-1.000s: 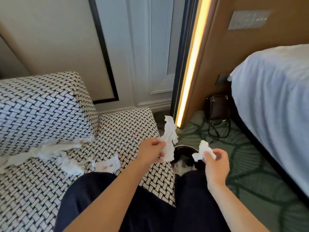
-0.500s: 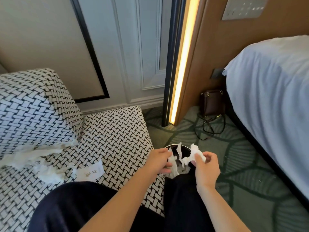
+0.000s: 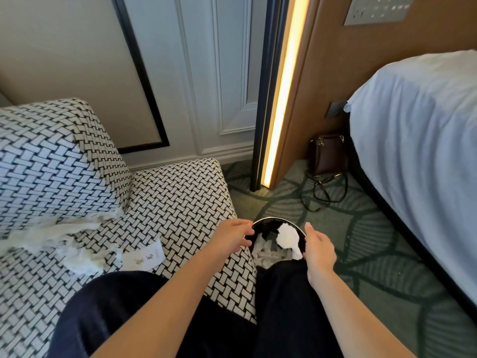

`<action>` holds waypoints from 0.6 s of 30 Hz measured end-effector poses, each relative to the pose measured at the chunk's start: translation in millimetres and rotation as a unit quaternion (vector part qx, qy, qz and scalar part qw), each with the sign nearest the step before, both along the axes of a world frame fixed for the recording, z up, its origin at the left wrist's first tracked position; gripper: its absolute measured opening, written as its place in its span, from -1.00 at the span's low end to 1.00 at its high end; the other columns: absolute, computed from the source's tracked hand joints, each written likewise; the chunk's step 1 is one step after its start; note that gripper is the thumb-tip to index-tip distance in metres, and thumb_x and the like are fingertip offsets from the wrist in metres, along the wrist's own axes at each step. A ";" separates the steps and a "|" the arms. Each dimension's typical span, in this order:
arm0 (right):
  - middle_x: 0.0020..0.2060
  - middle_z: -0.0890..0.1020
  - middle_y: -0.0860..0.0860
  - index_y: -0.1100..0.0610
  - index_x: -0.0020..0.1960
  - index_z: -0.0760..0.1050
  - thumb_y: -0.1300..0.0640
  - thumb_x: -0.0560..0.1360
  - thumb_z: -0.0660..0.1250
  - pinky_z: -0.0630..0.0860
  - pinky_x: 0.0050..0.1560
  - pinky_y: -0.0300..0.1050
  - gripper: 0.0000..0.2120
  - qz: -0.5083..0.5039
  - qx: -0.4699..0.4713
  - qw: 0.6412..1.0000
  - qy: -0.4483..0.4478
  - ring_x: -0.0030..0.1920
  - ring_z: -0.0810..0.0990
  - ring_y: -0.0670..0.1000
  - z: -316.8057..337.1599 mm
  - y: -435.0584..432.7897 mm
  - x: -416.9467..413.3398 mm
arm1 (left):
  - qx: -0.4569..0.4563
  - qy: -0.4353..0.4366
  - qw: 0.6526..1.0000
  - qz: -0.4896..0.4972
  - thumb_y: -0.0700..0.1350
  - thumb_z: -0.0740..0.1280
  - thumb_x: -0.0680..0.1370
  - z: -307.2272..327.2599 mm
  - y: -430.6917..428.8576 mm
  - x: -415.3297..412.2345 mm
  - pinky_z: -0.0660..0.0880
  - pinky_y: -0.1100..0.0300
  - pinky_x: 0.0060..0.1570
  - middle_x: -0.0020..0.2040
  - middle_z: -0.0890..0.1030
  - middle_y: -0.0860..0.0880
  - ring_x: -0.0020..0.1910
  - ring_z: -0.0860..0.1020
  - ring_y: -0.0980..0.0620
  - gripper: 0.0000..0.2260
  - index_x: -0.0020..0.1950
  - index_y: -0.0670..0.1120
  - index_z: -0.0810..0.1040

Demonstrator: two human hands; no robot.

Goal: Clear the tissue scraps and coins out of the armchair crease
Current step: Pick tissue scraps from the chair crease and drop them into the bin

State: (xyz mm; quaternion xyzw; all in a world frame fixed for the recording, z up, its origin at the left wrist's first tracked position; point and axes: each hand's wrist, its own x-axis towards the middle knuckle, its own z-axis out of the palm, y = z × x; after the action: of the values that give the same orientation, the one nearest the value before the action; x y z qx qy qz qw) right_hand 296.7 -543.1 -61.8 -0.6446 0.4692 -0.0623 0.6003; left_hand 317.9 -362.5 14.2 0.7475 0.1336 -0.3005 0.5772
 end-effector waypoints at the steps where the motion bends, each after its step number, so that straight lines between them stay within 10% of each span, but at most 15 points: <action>1: 0.17 0.52 0.09 0.11 0.25 0.48 -0.15 0.53 0.24 0.44 0.19 0.01 -0.57 0.009 0.001 1.000 -0.001 0.19 0.49 0.12 1.0 -1.1 -1.4 | -0.001 0.000 1.000 0.000 -0.10 0.18 0.62 0.3 1.7 -0.7 0.47 0.18 0.04 0.10 0.60 0.03 0.03 0.59 0.06 -0.74 0.29 -0.04 0.49; 18: -0.07 0.65 0.02 0.15 0.07 0.58 0.10 0.57 0.24 0.37 -0.05 -0.25 -0.80 0.198 -0.152 0.963 -0.105 -0.01 0.58 -0.05 38.1 60.6 -21.8 | 0.011 -0.063 0.998 0.007 -0.07 0.23 0.60 43.7 54.9 -21.5 0.47 0.19 0.03 0.09 0.60 0.07 0.03 0.58 0.09 -0.76 0.25 0.00 0.52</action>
State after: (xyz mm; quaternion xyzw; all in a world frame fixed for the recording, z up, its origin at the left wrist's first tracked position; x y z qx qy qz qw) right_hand 274.8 -482.5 -23.7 -0.7984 0.2517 -0.0800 0.5412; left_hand 296.4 -307.7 57.9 0.7701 0.1050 -0.2475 0.5785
